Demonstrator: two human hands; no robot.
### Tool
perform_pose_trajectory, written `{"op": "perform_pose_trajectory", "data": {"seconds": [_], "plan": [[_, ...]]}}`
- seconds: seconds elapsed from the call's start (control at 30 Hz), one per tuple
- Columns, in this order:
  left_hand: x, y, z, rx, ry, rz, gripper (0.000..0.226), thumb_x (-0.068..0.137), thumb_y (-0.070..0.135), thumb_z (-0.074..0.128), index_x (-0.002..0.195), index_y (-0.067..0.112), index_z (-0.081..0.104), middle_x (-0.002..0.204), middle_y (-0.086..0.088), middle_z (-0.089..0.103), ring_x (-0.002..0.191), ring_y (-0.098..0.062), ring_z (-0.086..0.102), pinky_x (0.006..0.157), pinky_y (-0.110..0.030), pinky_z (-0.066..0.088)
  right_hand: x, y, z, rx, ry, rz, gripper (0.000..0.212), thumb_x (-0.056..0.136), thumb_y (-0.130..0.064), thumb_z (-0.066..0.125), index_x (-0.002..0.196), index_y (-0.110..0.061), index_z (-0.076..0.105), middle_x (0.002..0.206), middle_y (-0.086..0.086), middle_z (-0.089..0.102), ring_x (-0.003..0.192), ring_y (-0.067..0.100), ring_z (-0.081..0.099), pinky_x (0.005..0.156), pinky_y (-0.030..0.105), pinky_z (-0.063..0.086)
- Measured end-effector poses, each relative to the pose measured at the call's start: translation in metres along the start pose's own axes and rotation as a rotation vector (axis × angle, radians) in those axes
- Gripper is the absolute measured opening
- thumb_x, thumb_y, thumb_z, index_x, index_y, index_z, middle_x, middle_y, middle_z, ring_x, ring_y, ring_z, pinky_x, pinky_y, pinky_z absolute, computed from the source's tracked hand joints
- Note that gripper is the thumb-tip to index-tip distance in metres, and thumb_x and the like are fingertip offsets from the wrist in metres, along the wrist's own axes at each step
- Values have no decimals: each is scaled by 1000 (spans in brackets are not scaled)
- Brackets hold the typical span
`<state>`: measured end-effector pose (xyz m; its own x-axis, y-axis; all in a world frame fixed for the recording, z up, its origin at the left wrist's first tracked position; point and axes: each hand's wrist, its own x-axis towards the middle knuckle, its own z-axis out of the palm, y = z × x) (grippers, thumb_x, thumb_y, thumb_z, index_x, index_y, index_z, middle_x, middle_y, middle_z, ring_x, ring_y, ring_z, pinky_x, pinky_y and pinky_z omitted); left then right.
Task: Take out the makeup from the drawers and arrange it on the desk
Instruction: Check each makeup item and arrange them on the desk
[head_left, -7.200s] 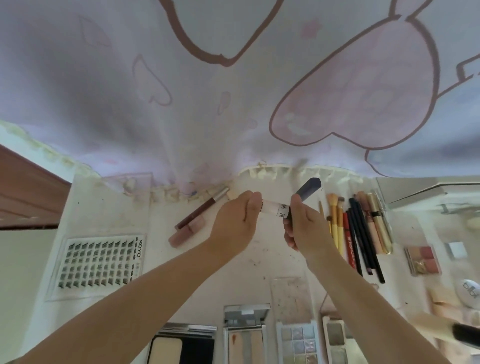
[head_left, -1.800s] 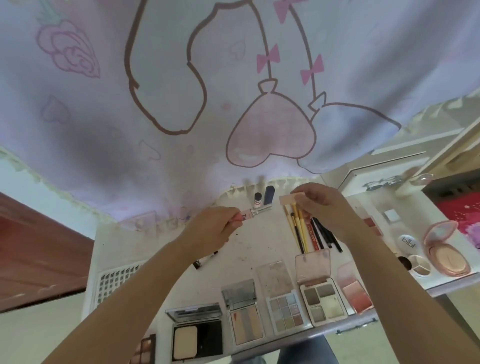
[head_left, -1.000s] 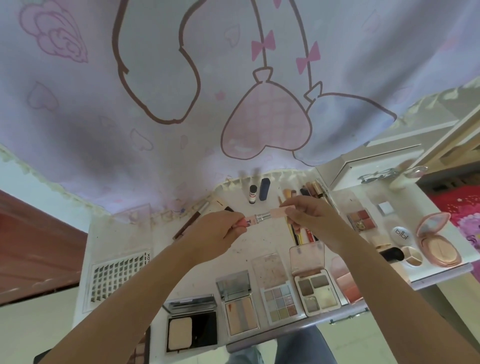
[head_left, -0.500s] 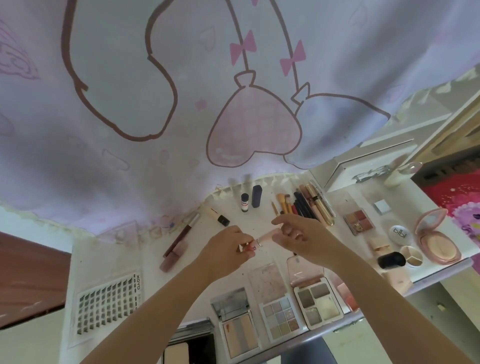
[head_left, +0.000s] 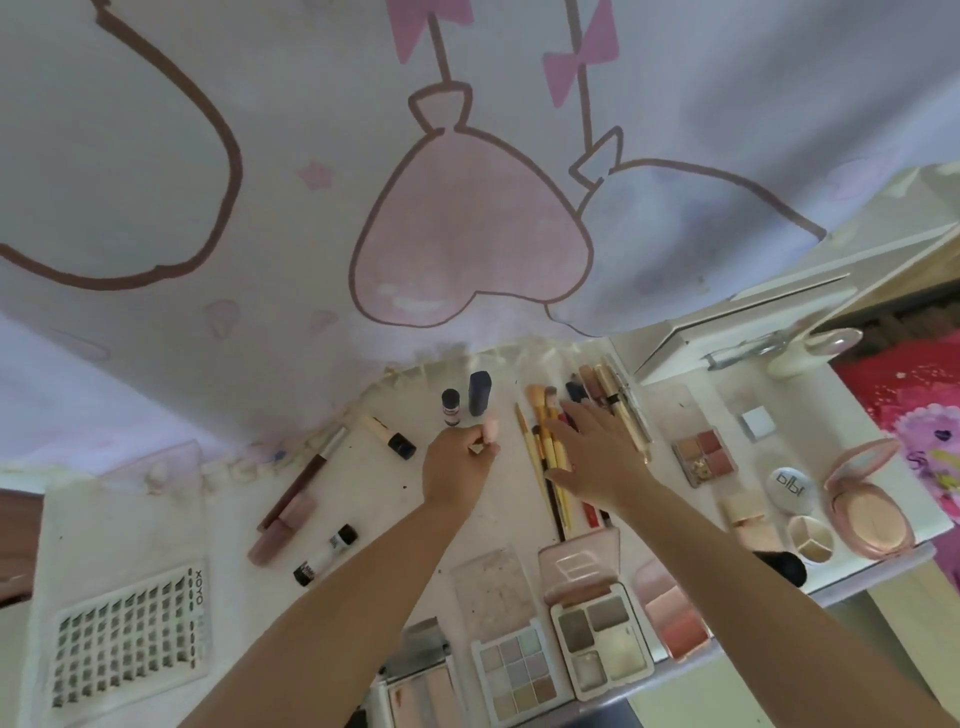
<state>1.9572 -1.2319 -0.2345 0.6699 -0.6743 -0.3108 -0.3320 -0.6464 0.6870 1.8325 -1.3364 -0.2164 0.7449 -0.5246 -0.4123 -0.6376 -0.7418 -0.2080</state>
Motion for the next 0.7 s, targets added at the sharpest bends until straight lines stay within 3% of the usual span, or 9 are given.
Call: {"op": "perform_pose_trajectory", "data": {"seconds": [0.1,0.2,0.27,0.43,0.57,0.63,0.7], "plan": [[3,1,9,-15,14,-31,11,86,18,59,87,11,68,81,-5,62,78,-19,56,63,-20,37,9,1,10,-9,-28,-6,63,88,-36,51,142,-25,22,155,1,5,142,26,-1,115,45,4],[7,2,12,-7,20,-81,11,86,19,57,75,17,58,73,2,53,71,-13,48,53,-19,31,11,1,18,32,-61,-22,66,86,-36,54,142,-24,20,155,0,3,143,23,3,115,42,10],[11,1,15,6,15,-109,12,86,20,56,79,14,62,74,1,53,71,-14,47,59,-21,32,10,1,20,23,-64,-35,70,85,-37,57,142,-22,21,155,0,4,142,22,7,116,41,15],[14,1,20,4,6,-130,17,87,22,56,92,10,66,90,-9,64,82,-22,57,67,-27,39,9,0,22,-13,-38,-41,69,84,-37,58,141,-20,24,155,3,5,142,22,6,117,41,14],[7,0,13,44,-2,-105,24,88,19,52,109,14,62,104,-6,63,91,-18,56,70,-21,36,7,-1,19,-17,-61,-34,66,85,-38,56,141,-20,25,155,2,6,142,22,6,116,43,15],[-1,-5,7,32,-8,-121,34,88,15,52,122,16,55,117,-4,58,101,-18,55,81,-22,40,3,-2,14,-29,-57,-10,60,88,-39,51,140,-20,28,154,1,13,142,21,10,116,43,15],[-14,-15,-3,27,-21,-114,39,88,15,53,126,17,50,124,-1,53,105,-15,53,84,-19,36,-2,-6,6,-38,-41,2,50,90,-37,47,135,-18,36,147,3,31,137,22,26,114,39,21]]}}
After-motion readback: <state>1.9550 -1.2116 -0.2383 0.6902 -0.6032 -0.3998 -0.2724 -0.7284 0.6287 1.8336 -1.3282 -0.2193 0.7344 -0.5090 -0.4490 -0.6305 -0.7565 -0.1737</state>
